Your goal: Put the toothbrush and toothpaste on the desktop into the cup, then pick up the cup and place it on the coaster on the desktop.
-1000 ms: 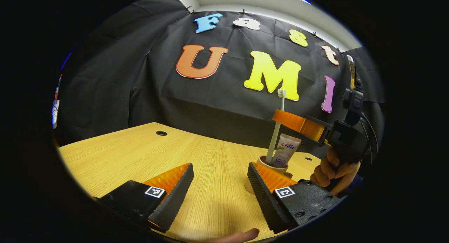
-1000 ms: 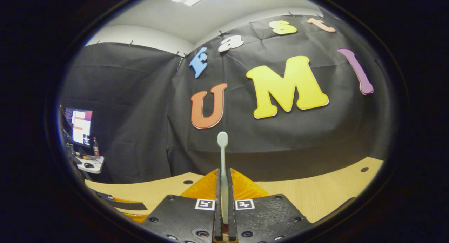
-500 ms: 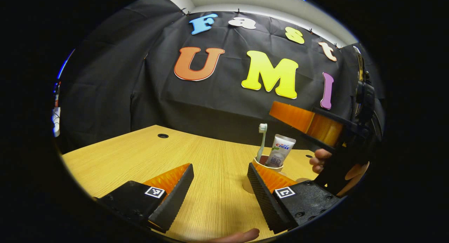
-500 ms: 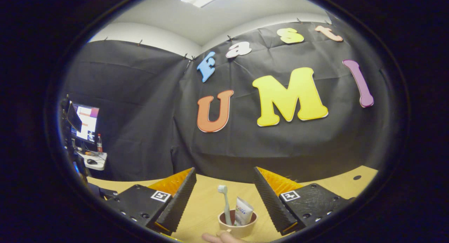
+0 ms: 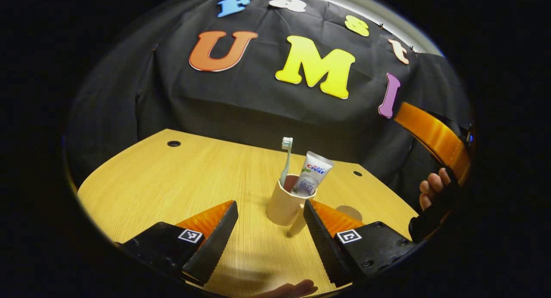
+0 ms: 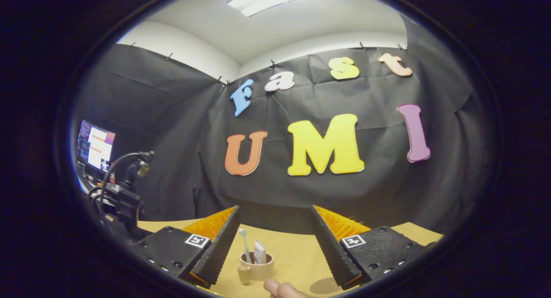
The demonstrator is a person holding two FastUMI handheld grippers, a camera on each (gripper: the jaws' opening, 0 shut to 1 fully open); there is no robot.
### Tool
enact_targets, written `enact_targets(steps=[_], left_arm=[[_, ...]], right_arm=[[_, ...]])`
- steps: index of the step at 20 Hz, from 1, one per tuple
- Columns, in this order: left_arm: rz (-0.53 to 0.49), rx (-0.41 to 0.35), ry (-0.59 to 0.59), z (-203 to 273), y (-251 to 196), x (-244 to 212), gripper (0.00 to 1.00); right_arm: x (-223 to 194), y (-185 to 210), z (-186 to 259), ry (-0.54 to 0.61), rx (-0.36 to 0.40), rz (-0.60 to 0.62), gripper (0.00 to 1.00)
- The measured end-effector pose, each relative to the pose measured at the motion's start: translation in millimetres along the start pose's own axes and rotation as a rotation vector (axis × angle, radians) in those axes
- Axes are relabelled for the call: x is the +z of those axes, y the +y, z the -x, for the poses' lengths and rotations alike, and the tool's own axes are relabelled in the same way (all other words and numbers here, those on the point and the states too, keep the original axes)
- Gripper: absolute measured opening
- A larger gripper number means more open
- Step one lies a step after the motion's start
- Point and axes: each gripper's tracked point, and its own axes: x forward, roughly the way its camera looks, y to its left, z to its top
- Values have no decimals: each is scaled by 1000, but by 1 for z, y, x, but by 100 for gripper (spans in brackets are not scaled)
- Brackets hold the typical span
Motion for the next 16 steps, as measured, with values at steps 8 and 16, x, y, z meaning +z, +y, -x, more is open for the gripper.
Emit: enact_targets(steps=[8, 16], left_arm=[[-135, 43, 386, -21, -22, 3, 96], [-114, 68, 753, -68, -12, -33, 92]], right_arm=[[-6, -86, 95, 50, -185, 101, 95], [-20, -133, 135, 53, -209, 27, 95]])
